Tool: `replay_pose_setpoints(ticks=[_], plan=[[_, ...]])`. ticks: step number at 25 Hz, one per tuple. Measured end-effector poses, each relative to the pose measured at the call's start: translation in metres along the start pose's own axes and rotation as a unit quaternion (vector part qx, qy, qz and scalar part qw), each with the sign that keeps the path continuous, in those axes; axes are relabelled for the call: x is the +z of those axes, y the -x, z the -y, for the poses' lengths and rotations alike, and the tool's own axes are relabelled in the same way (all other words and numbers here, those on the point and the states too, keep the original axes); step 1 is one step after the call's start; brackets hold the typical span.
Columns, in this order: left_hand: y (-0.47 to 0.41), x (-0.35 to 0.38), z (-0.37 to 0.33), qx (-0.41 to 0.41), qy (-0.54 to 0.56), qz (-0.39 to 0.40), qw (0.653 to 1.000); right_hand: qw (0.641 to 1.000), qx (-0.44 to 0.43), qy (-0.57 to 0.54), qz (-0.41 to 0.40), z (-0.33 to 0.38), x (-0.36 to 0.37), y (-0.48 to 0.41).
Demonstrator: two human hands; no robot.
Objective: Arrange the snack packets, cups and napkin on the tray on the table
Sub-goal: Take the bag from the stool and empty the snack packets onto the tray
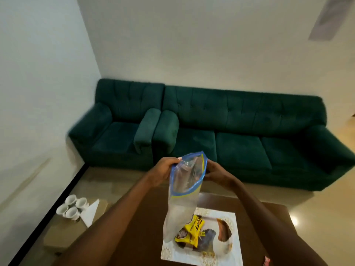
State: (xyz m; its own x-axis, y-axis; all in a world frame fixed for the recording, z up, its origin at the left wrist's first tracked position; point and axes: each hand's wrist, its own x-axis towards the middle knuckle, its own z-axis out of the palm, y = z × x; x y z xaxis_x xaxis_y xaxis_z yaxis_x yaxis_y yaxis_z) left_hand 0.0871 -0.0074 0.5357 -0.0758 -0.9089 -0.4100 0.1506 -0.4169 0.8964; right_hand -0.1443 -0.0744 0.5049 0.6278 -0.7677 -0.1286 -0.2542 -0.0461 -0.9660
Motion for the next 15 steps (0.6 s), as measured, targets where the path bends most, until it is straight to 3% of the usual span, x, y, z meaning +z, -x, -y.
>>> replay_pose_setpoints(ticks=[3,7,10,12,15], plan=[[0.008,0.002,-0.037,0.002,0.075,0.074,0.994,0.996,-0.018,-0.083,0.009,0.035,-0.025,0.015],[0.022,-0.004,-0.065,0.06,0.04,0.036,0.997,0.992,-0.032,-0.122,-0.001,0.063,-0.047,0.032],[0.021,0.008,-0.095,0.042,0.069,0.084,0.993,0.99,-0.031,-0.138,0.003,0.068,-0.046,0.043],[0.02,0.019,-0.111,0.05,0.092,0.109,0.988,0.987,-0.043,-0.151,-0.043,0.069,-0.039,0.048],[0.027,0.025,-0.116,0.096,0.149,0.064,0.982,0.964,-0.085,-0.214,-0.135,0.073,-0.029,0.051]])
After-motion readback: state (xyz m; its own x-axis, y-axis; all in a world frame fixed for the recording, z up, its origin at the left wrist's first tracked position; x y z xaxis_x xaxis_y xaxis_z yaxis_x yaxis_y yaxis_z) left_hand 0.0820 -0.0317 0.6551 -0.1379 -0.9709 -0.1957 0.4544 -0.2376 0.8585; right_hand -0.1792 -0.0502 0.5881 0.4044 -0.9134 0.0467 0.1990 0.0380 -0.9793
